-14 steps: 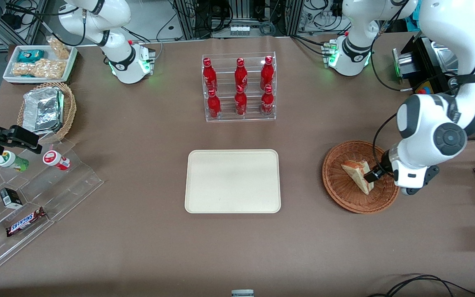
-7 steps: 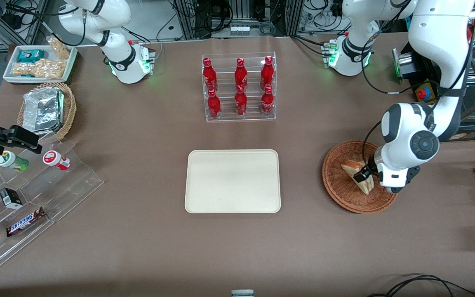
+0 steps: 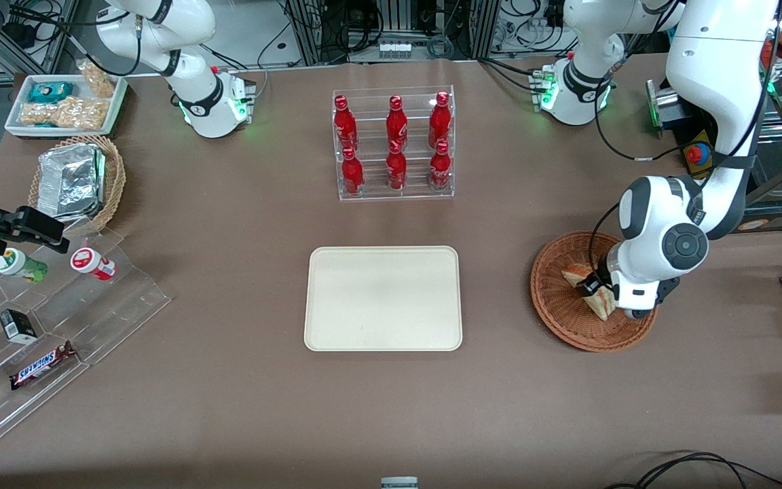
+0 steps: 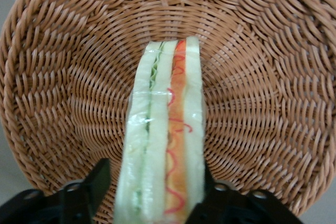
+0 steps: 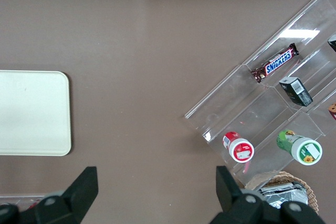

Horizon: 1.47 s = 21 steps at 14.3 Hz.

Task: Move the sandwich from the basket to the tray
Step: 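Lower the left gripper and close it on the wrapped sandwich, then lift the sandwich and carry it over the white tray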

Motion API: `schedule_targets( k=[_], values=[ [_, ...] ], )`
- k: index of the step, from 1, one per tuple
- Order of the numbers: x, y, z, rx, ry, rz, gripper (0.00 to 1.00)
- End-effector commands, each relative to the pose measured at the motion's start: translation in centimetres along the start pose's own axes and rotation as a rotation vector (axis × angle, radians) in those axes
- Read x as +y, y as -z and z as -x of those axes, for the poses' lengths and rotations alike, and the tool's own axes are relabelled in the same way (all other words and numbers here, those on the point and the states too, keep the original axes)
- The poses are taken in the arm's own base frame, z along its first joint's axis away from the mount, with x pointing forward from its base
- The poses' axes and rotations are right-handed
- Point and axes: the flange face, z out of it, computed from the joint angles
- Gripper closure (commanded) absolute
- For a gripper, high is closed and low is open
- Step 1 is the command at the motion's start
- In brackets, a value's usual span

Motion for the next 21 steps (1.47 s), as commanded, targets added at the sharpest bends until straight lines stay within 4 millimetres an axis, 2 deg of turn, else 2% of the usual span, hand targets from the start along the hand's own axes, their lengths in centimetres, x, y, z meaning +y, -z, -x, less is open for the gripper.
schedule_targets(
  k=[1,4,7,8,10,11,14,16,19,21],
  values=[
    [0.1,2.8,-0.2,-0.004,-0.060,-0.009,0.99],
    [1.5,6.9,-0.4,0.010,-0.081,-0.001,0.98],
    [5.6,10.7,2.7,0.030,-0.184,0.018,0.96],
    [6.8,11.6,3.8,0.032,-0.235,0.018,0.96],
    [10.3,12.6,8.0,0.031,-0.342,0.004,0.93],
    [12.4,12.8,10.8,0.040,-0.397,0.002,0.92],
    [18.9,10.7,18.5,0.047,-0.549,-0.015,0.89],
    [22.6,7.5,23.2,0.044,-0.641,-0.048,0.88],
    [27.6,3.7,26.1,0.045,-0.671,-0.051,0.86],
    [29.8,1.5,27.9,0.045,-0.664,-0.050,0.86]
  ],
)
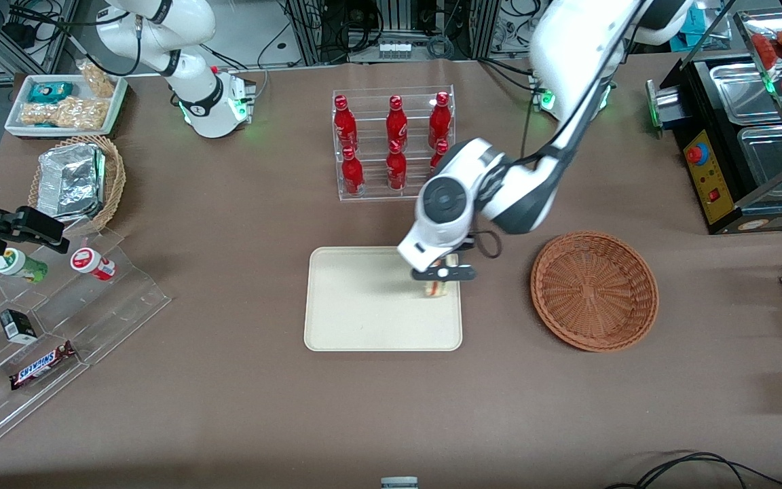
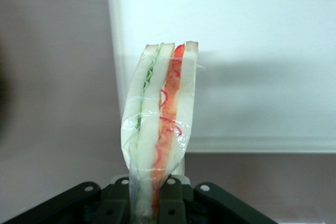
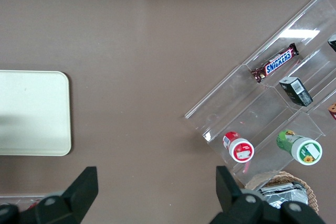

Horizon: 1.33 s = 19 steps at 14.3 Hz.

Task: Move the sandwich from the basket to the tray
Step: 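Lift the sandwich and carry it over the white tray, then lower the sandwich onto the tray and open the left gripper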

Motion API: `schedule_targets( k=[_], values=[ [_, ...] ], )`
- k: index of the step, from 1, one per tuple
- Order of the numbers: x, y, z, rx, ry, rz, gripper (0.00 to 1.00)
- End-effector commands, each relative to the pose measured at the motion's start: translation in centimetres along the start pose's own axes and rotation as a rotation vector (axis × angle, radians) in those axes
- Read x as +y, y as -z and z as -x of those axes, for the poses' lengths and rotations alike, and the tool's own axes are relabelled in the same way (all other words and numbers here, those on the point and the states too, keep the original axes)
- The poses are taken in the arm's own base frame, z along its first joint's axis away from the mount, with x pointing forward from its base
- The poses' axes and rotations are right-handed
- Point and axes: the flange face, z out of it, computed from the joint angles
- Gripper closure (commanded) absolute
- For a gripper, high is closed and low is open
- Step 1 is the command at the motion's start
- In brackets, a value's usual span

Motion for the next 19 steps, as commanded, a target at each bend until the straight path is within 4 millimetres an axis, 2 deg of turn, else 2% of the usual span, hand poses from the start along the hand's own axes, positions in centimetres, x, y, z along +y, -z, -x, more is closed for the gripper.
schedule_targets(
  k=[1,4,7,14,16,18,19],
  values=[
    [3.1,-2.0,-2.0,0.014,0.023,-0.004,0.87],
    [4.5,-2.7,-2.1,0.022,0.042,0.005,0.87],
    [5.6,-3.3,-3.6,0.038,0.113,0.029,0.86],
    [6.3,-2.8,-3.6,0.053,0.107,0.035,0.86],
    [6.4,-2.8,-3.4,0.059,0.126,0.029,0.82],
    [6.4,-2.6,-3.5,0.061,0.178,0.032,0.73],
    [6.4,-2.5,-3.5,0.062,0.181,0.033,0.60]
  ],
)
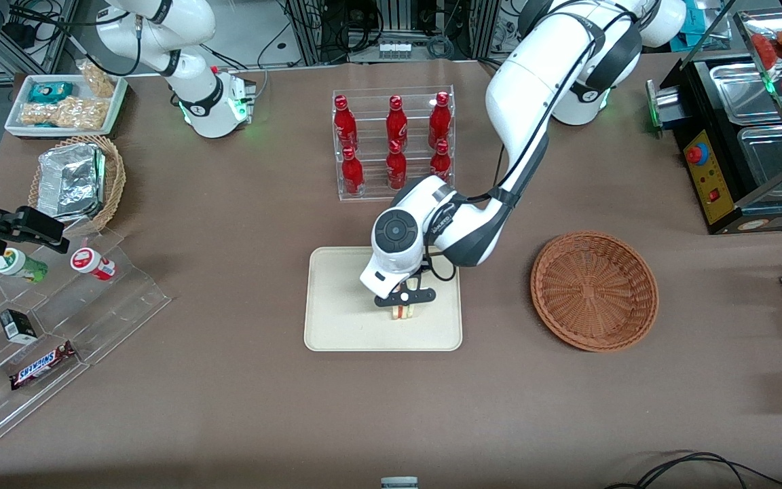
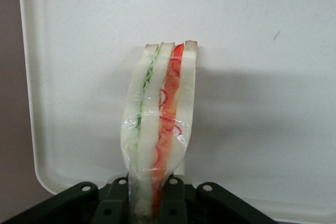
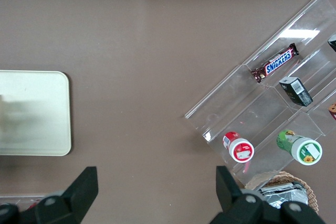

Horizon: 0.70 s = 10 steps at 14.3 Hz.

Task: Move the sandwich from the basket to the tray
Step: 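Lower the sandwich onto the tray and open the left gripper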

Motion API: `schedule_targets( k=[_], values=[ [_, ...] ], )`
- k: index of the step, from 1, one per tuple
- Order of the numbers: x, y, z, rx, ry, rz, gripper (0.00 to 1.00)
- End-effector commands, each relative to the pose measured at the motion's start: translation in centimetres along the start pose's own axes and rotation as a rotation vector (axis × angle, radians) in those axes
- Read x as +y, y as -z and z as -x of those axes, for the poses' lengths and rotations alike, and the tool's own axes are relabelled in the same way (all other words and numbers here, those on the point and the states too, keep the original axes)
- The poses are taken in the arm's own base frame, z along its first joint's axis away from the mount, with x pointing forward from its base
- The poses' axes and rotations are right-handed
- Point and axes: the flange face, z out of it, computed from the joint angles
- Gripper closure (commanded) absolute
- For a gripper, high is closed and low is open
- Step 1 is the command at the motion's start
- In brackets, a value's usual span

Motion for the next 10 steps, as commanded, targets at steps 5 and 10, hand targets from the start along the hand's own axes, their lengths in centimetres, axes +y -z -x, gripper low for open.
schedule_targets(
  k=[5,10],
  values=[
    [0.3,1.7,-0.4,0.066,0.081,-0.028,0.00],
    [-3.4,10.5,-1.8,0.077,0.124,-0.016,0.00]
  ],
)
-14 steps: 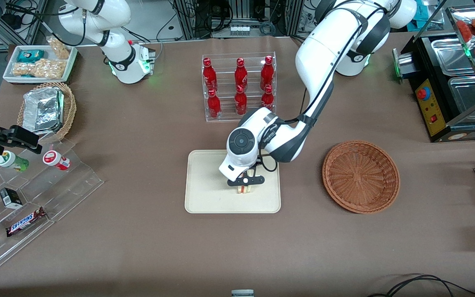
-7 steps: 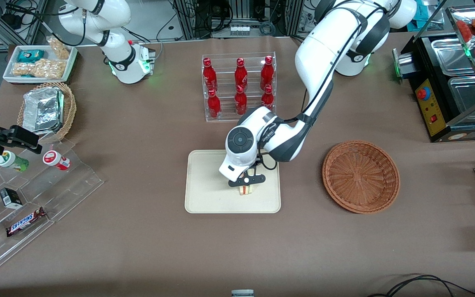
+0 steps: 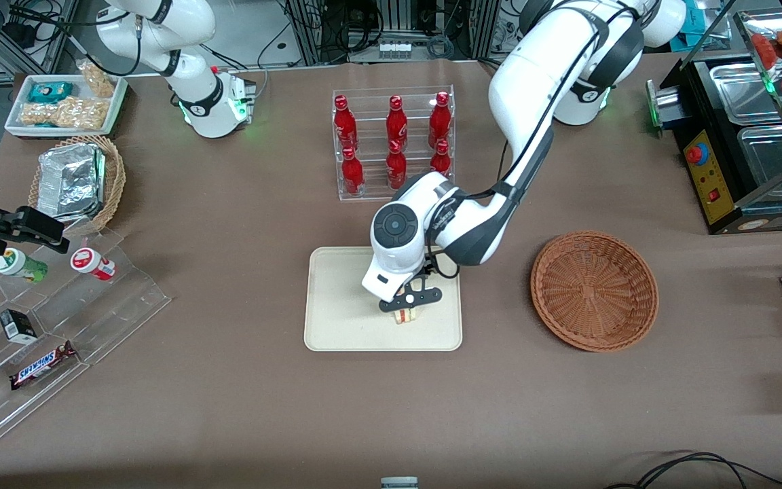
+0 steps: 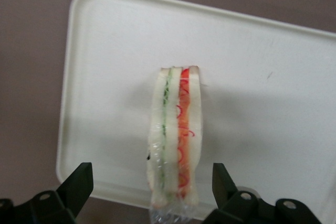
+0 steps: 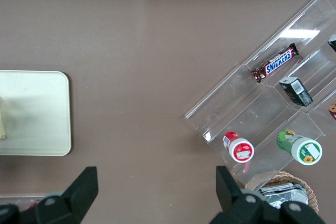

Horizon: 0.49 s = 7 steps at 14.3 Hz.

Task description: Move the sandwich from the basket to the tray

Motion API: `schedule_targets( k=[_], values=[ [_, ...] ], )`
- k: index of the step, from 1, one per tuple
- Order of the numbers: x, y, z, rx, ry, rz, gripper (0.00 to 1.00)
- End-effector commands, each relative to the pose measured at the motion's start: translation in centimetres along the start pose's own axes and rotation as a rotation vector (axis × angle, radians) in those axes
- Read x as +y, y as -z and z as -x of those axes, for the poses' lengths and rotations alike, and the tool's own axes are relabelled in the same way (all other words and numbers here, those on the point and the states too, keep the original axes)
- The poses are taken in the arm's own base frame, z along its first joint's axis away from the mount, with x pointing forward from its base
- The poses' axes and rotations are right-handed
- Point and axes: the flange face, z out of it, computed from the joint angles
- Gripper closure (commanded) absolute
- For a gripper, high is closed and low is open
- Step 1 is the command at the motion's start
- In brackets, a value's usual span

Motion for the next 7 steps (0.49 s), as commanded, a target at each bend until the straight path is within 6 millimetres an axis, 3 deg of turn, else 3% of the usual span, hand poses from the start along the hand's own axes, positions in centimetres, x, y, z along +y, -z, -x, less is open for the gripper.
schedule_targets(
  k=[1,3,5,7],
  values=[
    [-4.1,8.4,-1.8,0.020,0.055,0.005,0.00],
    [-7.7,13.6,-2.7,-0.013,0.061,0.020,0.00],
    [-11.5,16.6,-1.8,-0.059,0.033,0.004,0.00],
    [-18.5,19.9,-3.0,-0.080,0.043,0.029,0.00]
  ],
)
